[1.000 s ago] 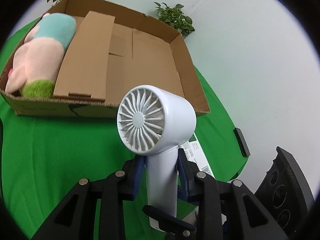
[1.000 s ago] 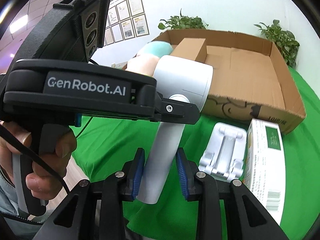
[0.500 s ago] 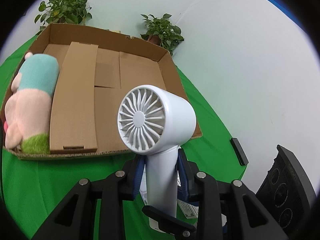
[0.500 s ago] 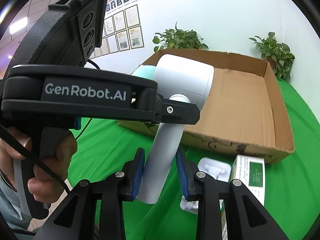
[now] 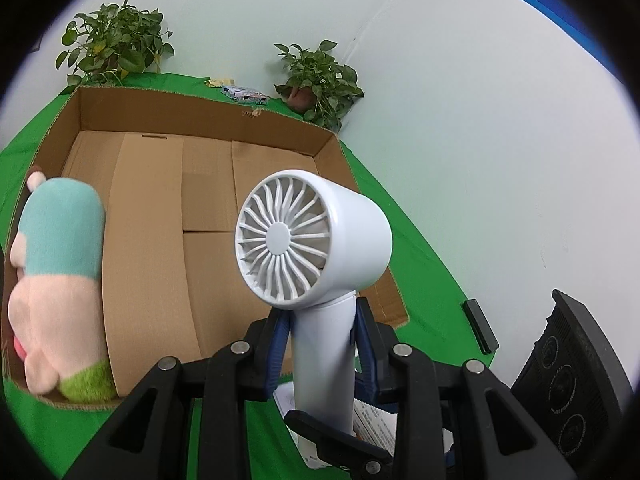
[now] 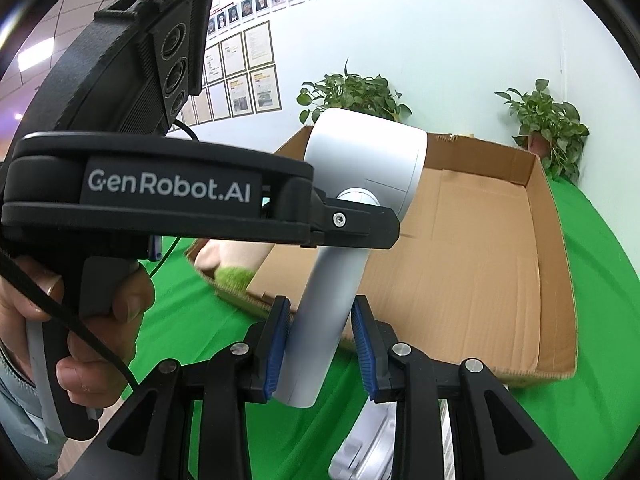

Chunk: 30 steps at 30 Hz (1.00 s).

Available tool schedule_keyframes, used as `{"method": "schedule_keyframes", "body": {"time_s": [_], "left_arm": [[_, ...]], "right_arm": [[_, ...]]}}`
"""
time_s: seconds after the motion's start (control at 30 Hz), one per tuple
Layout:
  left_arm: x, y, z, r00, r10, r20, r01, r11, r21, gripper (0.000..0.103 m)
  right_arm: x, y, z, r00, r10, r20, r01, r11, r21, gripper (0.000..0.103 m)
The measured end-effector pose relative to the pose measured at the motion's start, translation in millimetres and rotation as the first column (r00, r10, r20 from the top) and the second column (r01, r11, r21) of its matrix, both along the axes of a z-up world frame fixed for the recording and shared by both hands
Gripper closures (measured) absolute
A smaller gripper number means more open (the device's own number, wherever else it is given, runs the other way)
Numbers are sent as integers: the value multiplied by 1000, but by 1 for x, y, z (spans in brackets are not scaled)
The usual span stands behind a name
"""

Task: Organize objects
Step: 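Lift the hair dryer with both grippers and carry it over the box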

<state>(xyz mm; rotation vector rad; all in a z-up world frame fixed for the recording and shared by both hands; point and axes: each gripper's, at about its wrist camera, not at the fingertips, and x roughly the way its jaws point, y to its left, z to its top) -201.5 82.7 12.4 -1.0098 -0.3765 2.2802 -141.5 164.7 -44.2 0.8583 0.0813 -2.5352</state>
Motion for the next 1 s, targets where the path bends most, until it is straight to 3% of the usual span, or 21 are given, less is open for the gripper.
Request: {"method": "schedule_keyframes", "body": {"time_s": [0.37,0.63,1.0], "left_arm": [[-47,-1,-18,998,18,52,-17,1000,-25,73],[-80,-1,-42,992,31,124,-25,999,-48,73],[-94,11,-67,982,19,188,-2,996,-87,73]], "right_arm": [[-52,-14,-1,998,12,63,-12,1000,8,74],[-92,-16,-26,989,-14,144,18,999,-30,76],[-140,4,-69,970,-57,236,73,995,-62,80]]}}
